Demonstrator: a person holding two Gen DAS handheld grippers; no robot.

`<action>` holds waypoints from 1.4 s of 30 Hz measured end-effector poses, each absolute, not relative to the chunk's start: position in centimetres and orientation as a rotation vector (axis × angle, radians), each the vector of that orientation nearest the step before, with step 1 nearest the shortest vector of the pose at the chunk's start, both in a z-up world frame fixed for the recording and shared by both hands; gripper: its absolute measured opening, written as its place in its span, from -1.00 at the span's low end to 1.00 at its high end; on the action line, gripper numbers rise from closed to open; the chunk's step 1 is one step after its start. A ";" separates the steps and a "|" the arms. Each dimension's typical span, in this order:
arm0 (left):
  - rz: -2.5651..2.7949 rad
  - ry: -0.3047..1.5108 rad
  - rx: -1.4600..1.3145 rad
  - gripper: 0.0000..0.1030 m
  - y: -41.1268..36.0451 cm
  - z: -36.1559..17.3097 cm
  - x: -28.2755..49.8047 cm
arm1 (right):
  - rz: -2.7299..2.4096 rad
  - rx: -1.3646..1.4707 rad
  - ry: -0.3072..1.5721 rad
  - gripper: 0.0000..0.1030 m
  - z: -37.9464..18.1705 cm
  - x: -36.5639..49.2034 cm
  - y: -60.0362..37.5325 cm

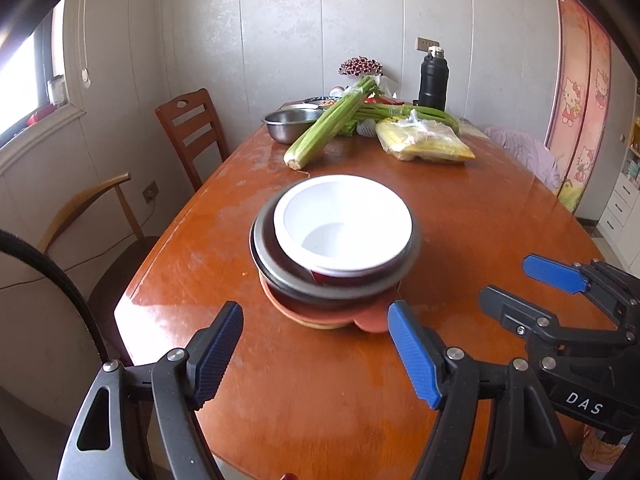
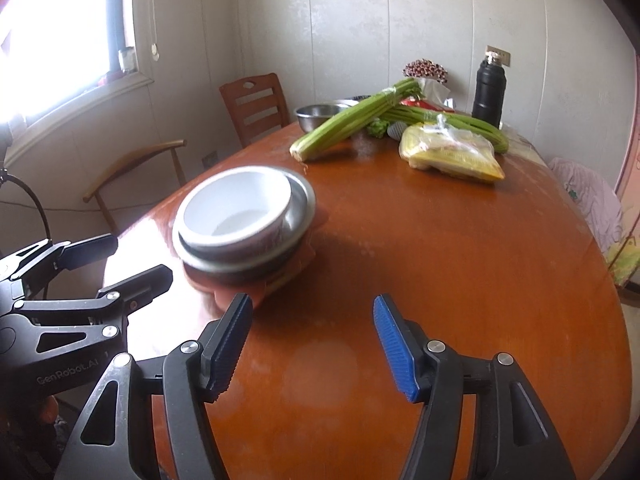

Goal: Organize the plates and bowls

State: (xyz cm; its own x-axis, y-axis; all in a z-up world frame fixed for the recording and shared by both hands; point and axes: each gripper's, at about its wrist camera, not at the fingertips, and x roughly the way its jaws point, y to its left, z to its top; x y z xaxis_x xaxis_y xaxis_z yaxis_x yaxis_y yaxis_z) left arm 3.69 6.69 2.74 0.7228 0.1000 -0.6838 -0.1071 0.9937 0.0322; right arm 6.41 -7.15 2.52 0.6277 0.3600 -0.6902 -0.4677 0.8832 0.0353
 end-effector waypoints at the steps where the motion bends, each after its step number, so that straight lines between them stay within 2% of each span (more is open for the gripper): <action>1: 0.102 0.756 -0.019 0.45 6.6 2.6 3.5 | 0.472 -0.151 0.759 0.26 2.2 6.1 -7.4; 10: 0.078 0.786 -0.007 0.45 5.7 1.0 2.2 | 0.445 -0.156 0.783 0.27 1.0 4.9 -8.4; 42: 0.069 0.793 -0.008 0.45 6.2 0.9 2.4 | 0.431 -0.193 0.799 0.27 1.3 4.4 -7.6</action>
State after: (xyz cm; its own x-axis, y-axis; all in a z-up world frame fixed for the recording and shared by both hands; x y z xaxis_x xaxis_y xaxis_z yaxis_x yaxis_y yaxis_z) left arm 2.36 6.21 0.86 0.6998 0.0587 -0.7119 -0.0650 0.9977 0.0183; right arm 4.36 -7.62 1.34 0.6165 0.3000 -0.7280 -0.4437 0.8961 -0.0065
